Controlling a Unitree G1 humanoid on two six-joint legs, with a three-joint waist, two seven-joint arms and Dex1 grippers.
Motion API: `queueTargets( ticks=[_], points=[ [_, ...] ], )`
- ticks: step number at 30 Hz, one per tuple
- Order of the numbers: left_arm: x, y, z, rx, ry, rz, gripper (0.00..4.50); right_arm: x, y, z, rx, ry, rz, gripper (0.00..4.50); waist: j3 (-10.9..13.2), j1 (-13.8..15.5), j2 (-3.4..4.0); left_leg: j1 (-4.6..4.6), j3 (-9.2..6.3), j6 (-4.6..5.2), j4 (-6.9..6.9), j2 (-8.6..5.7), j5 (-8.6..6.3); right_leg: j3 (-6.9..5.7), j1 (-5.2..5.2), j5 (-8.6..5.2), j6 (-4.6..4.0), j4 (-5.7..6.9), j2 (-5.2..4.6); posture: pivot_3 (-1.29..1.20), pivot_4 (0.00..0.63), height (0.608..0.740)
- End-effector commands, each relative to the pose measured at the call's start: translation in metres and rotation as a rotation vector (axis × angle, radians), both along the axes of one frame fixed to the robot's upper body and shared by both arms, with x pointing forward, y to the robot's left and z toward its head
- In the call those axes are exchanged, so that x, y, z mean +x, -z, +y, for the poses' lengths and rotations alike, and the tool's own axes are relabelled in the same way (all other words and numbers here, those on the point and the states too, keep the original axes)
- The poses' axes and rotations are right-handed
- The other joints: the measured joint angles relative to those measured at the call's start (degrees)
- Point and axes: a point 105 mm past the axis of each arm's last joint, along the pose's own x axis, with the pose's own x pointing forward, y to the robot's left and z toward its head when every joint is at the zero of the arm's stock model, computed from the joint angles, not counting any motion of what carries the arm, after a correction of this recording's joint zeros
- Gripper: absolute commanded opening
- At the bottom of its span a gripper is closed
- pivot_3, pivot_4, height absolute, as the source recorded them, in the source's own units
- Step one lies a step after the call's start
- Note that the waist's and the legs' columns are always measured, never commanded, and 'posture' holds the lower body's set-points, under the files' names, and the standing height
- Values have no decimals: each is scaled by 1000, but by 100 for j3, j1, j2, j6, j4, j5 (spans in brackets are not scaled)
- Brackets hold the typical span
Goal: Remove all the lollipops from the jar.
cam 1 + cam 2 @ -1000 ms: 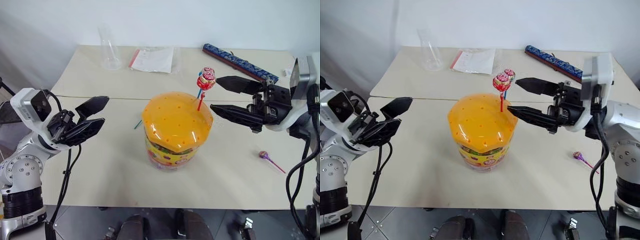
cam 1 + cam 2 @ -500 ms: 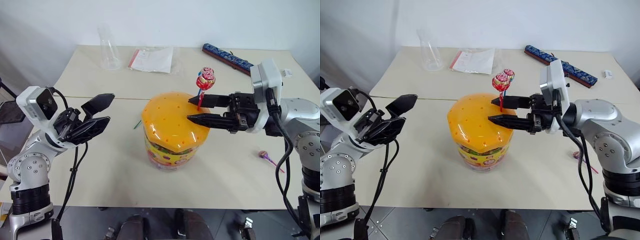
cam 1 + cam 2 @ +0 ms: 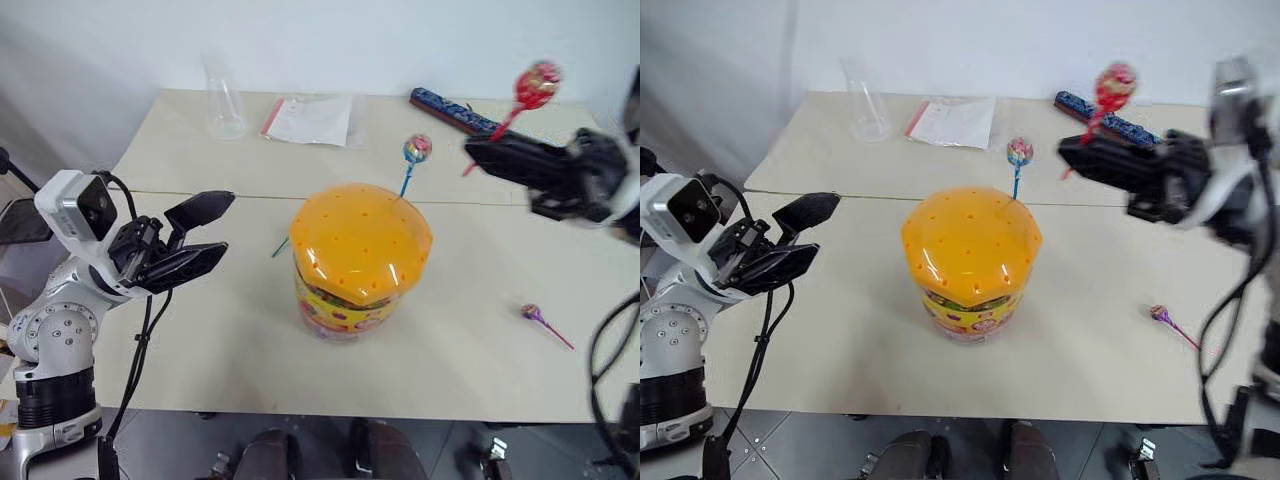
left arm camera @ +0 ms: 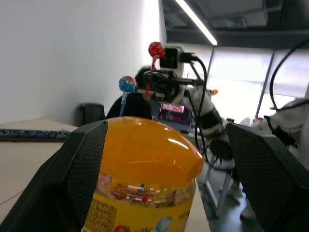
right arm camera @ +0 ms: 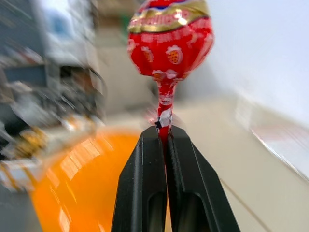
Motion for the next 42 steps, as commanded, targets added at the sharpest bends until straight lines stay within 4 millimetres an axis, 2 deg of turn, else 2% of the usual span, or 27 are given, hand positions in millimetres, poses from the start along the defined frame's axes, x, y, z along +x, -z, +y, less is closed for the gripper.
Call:
queueTargets(
  ticks=[1,3,5,7,9,12,13,15,19,23,27,29,32,34,38,42],
  points=[
    [-7,6,-10,134,30,-95,4169,15,45,-64,-264,289,162,13,-2,-19,-2,-3,10,2,0,0,-1,2,2,0,0,-16,2,0,150,740],
    [-6,12,-13,178,23,-117,4169,16,73,-95,-422,414,255,13,-2,-22,-2,-1,31,4,-3,1,-2,3,2,0,0,-27,6,0,150,740],
    [-5,15,-15,188,22,-122,4169,15,111,-134,-611,580,352,13,-2,-31,-1,5,46,6,-3,4,-2,5,1,0,0,-28,10,0,150,740],
    [-5,20,-18,204,23,-135,4169,9,139,-158,-749,650,421,13,-2,-48,-1,13,61,6,-3,7,-1,10,-4,0,0,-22,12,0,150,740],
    [-5,21,-19,206,25,-134,4169,5,155,-163,-784,640,432,13,-1,-74,5,14,67,2,-3,12,1,14,-8,0,0,-21,17,0,150,740],
    [-6,20,-20,195,20,-128,4169,1,173,-159,-743,585,425,13,-2,-131,6,17,71,-3,-3,18,3,16,-12,0,1,-16,21,0,150,740],
    [-6,20,-20,196,18,-128,4169,2,173,-155,-715,558,407,240,-2,-142,6,17,71,-5,-3,18,4,16,-12,0,1,-17,24,0,150,740],
    [-6,19,-19,193,8,-126,4169,-4,168,-140,-647,455,400,659,-1,-145,8,17,70,-5,-4,18,4,18,-12,0,1,-17,24,0,150,740],
    [-3,13,-13,161,-23,-105,4169,4,139,-116,-532,386,276,1893,-1,-154,9,18,70,-5,-3,17,4,23,-9,0,1,-17,23,0,150,740],
    [1,-4,-5,35,-56,-90,4169,5,87,-59,-380,207,32,3204,-1,-159,9,21,56,-7,-2,21,4,37,-9,1,1,-16,17,0,150,740],
    [5,-16,1,-104,-73,-37,4169,4,33,6,-135,39,-114,3204,-1,-162,9,19,42,-13,0,24,3,39,-9,1,1,8,-7,0,150,740],
    [7,-17,3,-128,-80,-24,4169,4,21,19,-66,-5,-116,3204,0,-147,7,18,32,-15,1,22,3,31,-9,1,1,13,-15,0,150,740],
    [11,-14,0,-133,-83,-14,4169,5,20,45,-55,-116,-52,3204,0,-95,6,10,7,-15,1,10,3,13,-7,1,1,18,-19,0,150,740],
    [11,-15,-2,-140,-74,-14,4169,11,13,59,-5,-153,-44,3204,0,-74,5,4,8,-13,1,4,2,11,-7,1,1,14,-17,0,150,740],
    [11,-16,-6,-147,-69,-18,4169,14,10,76,12,-207,-26,3204,0,-54,5,3,14,-11,3,4,3,9,-9,1,1,16,-3,0,150,740],
    [11,-16,-8,-154,-73,-20,4169,15,11,85,9,-234,-25,1993,0,-45,5,2,14,-10,3,5,3,9,-9,1,2,16,2,0,150,740]
  ],
)
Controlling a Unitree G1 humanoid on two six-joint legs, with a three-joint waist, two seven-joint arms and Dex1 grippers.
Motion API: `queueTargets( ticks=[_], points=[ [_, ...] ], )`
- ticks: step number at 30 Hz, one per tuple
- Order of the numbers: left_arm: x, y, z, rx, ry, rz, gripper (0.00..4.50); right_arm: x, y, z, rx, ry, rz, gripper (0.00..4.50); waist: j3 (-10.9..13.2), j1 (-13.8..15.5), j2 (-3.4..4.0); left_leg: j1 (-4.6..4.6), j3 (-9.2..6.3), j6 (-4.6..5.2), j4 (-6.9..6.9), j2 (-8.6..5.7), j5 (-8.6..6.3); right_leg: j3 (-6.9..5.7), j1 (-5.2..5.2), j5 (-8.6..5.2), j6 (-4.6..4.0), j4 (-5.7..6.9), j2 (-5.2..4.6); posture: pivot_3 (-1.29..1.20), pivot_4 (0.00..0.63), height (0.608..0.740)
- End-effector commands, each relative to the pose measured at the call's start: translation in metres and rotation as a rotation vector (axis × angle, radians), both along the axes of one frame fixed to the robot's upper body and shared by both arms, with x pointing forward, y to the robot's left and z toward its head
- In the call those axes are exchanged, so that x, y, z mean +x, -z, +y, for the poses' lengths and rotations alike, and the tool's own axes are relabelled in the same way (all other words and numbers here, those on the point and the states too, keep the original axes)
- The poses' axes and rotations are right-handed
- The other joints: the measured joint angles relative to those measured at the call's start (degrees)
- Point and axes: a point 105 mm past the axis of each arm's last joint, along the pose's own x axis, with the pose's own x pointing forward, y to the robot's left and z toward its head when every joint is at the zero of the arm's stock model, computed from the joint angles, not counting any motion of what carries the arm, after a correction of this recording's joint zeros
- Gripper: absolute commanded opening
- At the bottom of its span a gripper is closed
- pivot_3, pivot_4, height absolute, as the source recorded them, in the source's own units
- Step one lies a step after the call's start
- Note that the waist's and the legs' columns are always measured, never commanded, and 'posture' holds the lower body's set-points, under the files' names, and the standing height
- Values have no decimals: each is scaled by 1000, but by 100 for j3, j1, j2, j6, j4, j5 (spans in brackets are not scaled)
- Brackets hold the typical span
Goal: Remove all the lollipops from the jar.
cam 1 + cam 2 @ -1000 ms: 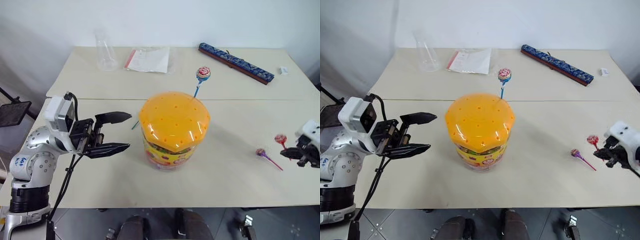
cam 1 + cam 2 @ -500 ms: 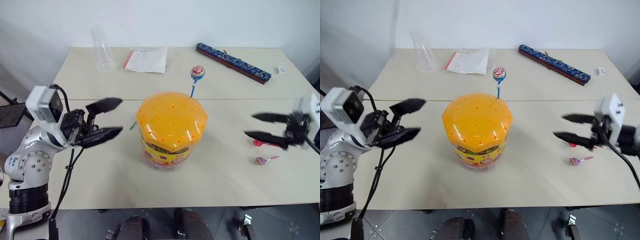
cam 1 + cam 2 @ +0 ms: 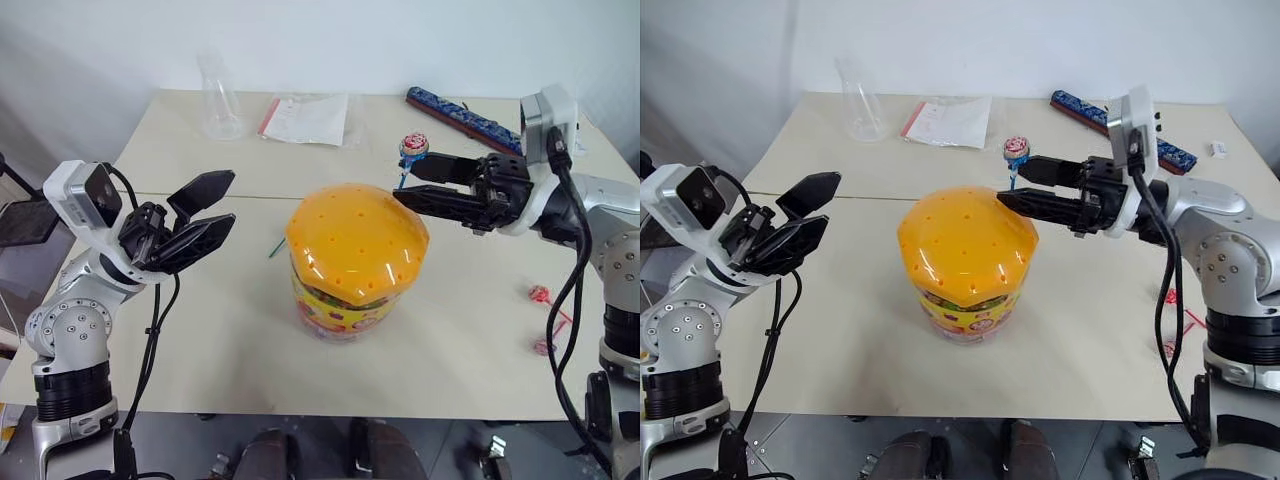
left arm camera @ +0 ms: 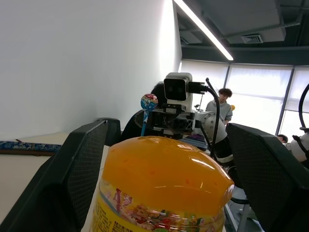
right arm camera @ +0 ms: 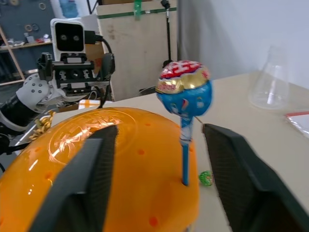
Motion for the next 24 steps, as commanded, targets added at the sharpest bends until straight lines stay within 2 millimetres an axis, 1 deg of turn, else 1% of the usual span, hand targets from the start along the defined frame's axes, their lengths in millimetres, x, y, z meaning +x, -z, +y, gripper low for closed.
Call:
queueTargets(
  ticks=[1,5,6,8,10,12,13,14,15,17,18,20,21,24],
  points=[
    [-6,-7,-3,-11,6,-45,4169,-1,-7,4,3,-10,-41,1723,0,1,0,0,0,0,0,0,0,-1,0,0,0,0,0,0,150,740],
    [-7,-8,-4,-18,5,-49,4169,4,-10,1,31,9,-70,420,0,-10,0,1,1,0,0,1,0,-1,0,0,0,0,3,0,150,740],
    [-6,-9,-3,-18,-2,-58,4169,4,-17,-3,72,6,-106,56,0,-12,0,1,2,0,0,1,0,0,0,0,0,0,3,0,150,740],
    [-5,-11,-5,-12,-15,-89,4169,0,-34,-15,150,7,-189,20,0,-19,0,0,2,0,0,3,0,-1,-1,0,0,0,6,0,150,740],
    [-7,-11,-10,20,7,-108,4169,3,-49,-34,198,72,-230,20,0,-3,0,0,2,0,0,3,0,-1,-1,0,0,0,7,0,150,740],
    [-10,-7,-14,84,25,-131,4169,3,-56,-50,205,118,-241,20,0,23,0,0,5,0,0,-1,0,-2,0,1,1,-1,6,0,150,740],
    [-11,-3,-15,129,35,-138,4169,4,-54,-59,169,156,-232,20,0,25,0,0,5,0,0,-3,0,-2,0,1,2,-1,5,0,150,740],
    [-12,3,-16,196,42,-148,4169,6,-41,-77,66,221,-200,20,0,29,0,0,4,1,0,-2,0,-3,0,1,2,-1,6,0,150,740],
    [-13,10,-17,261,53,-159,4169,10,-24,-96,-69,297,-144,20,0,46,0,-1,3,2,0,-2,-1,-3,0,1,2,-3,6,0,150,740],
    [-14,21,-16,352,64,-172,4169,10,24,-143,-400,447,6,20,0,72,0,-4,-6,5,-6,-4,-3,-10,4,1,1,-13,8,0,150,740],
    [-14,24,-16,376,72,-172,4169,6,40,-162,-501,500,78,20,0,61,-1,-5,-7,12,-8,-6,-7,-10,7,1,1,-24,8,0,150,740],
    [-14,26,-17,374,87,-159,4169,4,65,-200,-567,656,211,20,0,25,-1,-6,11,17,-11,-4,-10,-13,11,0,2,-48,9,0,150,740],
    [-14,25,-17,359,95,-151,4169,1,77,-216,-586,719,266,20,0,-2,-1,-3,30,20,-9,-3,-9,-17,9,1,4,-51,9,0,150,740],
    [-15,26,-19,348,107,-147,4169,-7,108,-239,-641,791,332,20,0,-83,0,17,65,25,-7,2,-4,-1,7,4,8,-40,8,0,150,740]
  ],
)
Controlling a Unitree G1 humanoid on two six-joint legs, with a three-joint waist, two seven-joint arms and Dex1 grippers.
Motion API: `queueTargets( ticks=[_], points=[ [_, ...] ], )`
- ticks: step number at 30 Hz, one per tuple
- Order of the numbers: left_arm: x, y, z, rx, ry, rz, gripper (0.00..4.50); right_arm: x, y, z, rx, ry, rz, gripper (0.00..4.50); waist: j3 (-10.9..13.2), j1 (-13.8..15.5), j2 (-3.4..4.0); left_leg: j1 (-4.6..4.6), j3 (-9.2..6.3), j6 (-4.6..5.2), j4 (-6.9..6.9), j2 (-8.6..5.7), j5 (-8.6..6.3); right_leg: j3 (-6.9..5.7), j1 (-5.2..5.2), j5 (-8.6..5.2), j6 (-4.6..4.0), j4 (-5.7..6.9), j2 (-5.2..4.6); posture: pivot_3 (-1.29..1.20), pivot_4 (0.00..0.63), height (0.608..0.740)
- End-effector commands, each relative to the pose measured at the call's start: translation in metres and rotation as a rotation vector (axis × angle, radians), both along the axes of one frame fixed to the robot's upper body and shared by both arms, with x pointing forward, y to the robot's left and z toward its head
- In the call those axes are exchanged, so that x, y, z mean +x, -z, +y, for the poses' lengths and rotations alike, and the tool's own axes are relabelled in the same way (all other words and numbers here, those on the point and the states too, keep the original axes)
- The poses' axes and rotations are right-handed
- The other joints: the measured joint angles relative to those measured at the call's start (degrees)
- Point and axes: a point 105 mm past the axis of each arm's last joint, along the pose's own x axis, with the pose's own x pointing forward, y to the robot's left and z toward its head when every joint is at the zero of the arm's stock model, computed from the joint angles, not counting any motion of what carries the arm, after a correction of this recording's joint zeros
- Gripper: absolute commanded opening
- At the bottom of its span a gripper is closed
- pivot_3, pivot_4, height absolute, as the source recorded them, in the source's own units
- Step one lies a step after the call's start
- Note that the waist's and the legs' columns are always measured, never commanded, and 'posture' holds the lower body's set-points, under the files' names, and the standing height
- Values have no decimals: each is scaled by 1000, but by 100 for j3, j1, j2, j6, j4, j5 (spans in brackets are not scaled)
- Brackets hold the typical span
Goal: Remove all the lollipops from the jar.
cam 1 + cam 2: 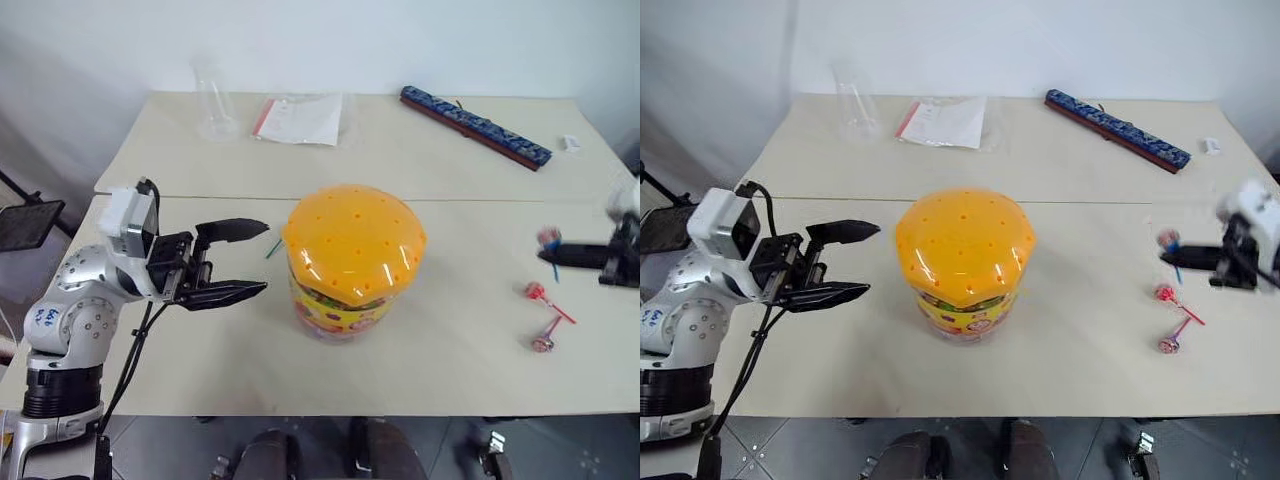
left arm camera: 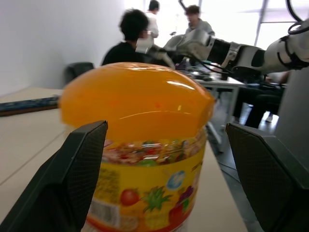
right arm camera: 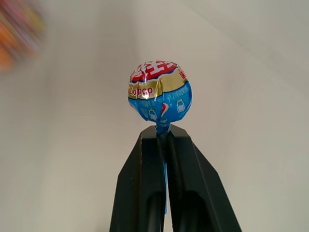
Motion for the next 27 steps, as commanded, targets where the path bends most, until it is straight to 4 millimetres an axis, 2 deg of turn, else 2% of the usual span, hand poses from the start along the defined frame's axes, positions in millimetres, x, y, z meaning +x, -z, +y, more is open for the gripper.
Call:
queueTargets(
  ticks=[1,2,4,7,9,12,13,14,16,18,20,21,24,27],
  points=[
    [-6,-5,-2,-2,29,-26,4169,-3,10,-26,-111,87,-29,20,-1,-58,3,3,4,-4,0,2,2,4,-3,0,0,5,1,0,150,740],
    [-6,-4,-2,3,34,-22,4169,-4,18,-32,-142,102,-23,20,-2,-78,5,6,5,-8,0,3,5,7,-4,0,0,5,2,0,150,740],
    [-8,-4,-1,26,46,-24,4169,-10,35,-32,-102,130,46,569,-2,-83,5,16,11,-11,0,7,5,14,-4,-1,-2,4,6,0,150,740],
    [-6,-11,2,15,28,-34,4169,-8,36,-38,-113,160,6,1460,-3,-71,7,16,11,-14,0,9,5,21,-5,-1,-2,6,6,0,150,740],
    [-4,-15,6,-3,4,-36,4169,-6,26,-36,-70,134,-79,2181,-3,-58,7,13,11,-14,0,5,5,23,-6,-1,-2,9,4,0,150,740],
    [-1,-17,12,-10,-43,-28,4169,-9,5,-10,8,-61,-232,3229,-3,-45,9,9,4,-14,0,4,5,23,-6,-1,-1,11,4,0,150,740],
    [1,-16,15,-12,-73,-32,4169,-12,-6,5,72,-151,-308,3527,-3,-47,9,7,1,-14,0,6,5,23,-5,0,-1,9,6,0,150,740],
    [7,-10,19,22,-135,-13,4169,-13,-24,23,172,-244,-425,3949,-2,-48,8,7,-2,-14,0,7,5,22,-4,0,-1,9,7,0,150,740],
    [19,8,32,87,-261,27,4169,-12,-41,50,267,-335,-538,4485,-3,-78,8,9,-10,-15,0,9,5,21,0,0,0,9,11,0,150,740],
    [30,22,47,118,-394,40,4169,-11,-44,78,361,-399,-536,4485,-5,-85,15,21,5,-18,-4,10,3,21,-3,0,0,20,15,0,150,740],
    [41,50,66,206,-548,81,4169,-15,-22,108,328,-559,-449,4485,-5,-71,14,23,2,-20,-4,12,2,24,-8,0,-1,35,6,0,150,740],
    [42,58,71,231,-583,87,4169,-16,-14,115,302,-610,-427,4485,-5,-71,13,21,-5,-21,-4,12,2,25,-8,0,-1,34,2,0,150,740],
    [40,81,82,287,-680,91,4169,1,-8,126,320,-636,-455,4485,-3,-58,8,10,-11,-21,-4,11,-2,20,-10,-1,-3,25,-14,0,150,740],
    [36,87,86,306,-747,20,4169,14,5,132,303,-647,-455,4485,-3,-34,9,0,-13,-11,-3,-6,-6,13,-18,-1,-2,32,-64,0,150,740]
  ],
)
